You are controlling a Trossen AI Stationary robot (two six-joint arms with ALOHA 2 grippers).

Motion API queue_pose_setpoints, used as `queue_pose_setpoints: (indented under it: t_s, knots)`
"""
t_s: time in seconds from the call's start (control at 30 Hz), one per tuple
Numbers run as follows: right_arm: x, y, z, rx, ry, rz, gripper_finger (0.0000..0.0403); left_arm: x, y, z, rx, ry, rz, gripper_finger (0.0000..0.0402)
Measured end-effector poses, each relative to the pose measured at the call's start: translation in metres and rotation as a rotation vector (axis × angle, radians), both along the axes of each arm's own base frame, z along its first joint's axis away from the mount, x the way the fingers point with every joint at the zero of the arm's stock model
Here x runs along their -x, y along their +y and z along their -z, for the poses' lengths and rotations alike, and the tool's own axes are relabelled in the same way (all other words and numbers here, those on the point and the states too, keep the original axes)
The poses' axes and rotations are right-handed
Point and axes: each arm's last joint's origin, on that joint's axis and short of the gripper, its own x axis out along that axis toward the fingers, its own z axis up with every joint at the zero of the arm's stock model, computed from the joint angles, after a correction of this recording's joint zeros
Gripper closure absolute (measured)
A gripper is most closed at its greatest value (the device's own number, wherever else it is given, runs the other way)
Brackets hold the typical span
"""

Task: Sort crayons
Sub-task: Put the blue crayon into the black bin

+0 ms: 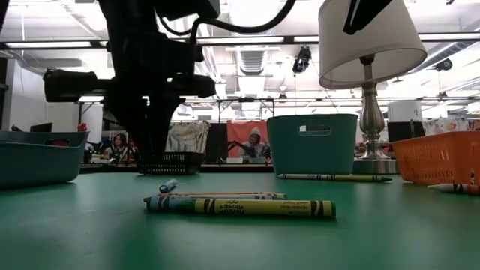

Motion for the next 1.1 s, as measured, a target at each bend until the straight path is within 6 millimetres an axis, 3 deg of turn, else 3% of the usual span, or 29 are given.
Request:
queue_pose_setpoints:
  t_s: [0.23,0.47,0.63,0.9,1.1]
  knots:
    - [0.0,0.001,0.0,-0.002,-0.004,-0.001,0.0328,-0.001,0.0,0.003,-0.021,-0.003,0.125,0.0355]
    - [-0.001,0.001,-0.001,0.005,-0.022,0.003,0.0328,-0.008,0.0,0.004,-0.026,-0.05,0.189,0.0298]
    - [-0.001,0.001,-0.001,0.002,-0.024,0.009,0.0328,-0.012,-0.001,0.017,-0.039,-0.026,0.237,0.0273]
    - [-0.001,0.001,0.0,-0.008,-0.027,0.033,0.0328,-0.017,0.001,0.035,-0.04,0.012,0.255,0.0283]
    - [-0.001,0.001,0.0,-0.007,-0.026,0.033,0.0328,-0.017,0.001,0.036,-0.024,0.024,0.283,0.0317]
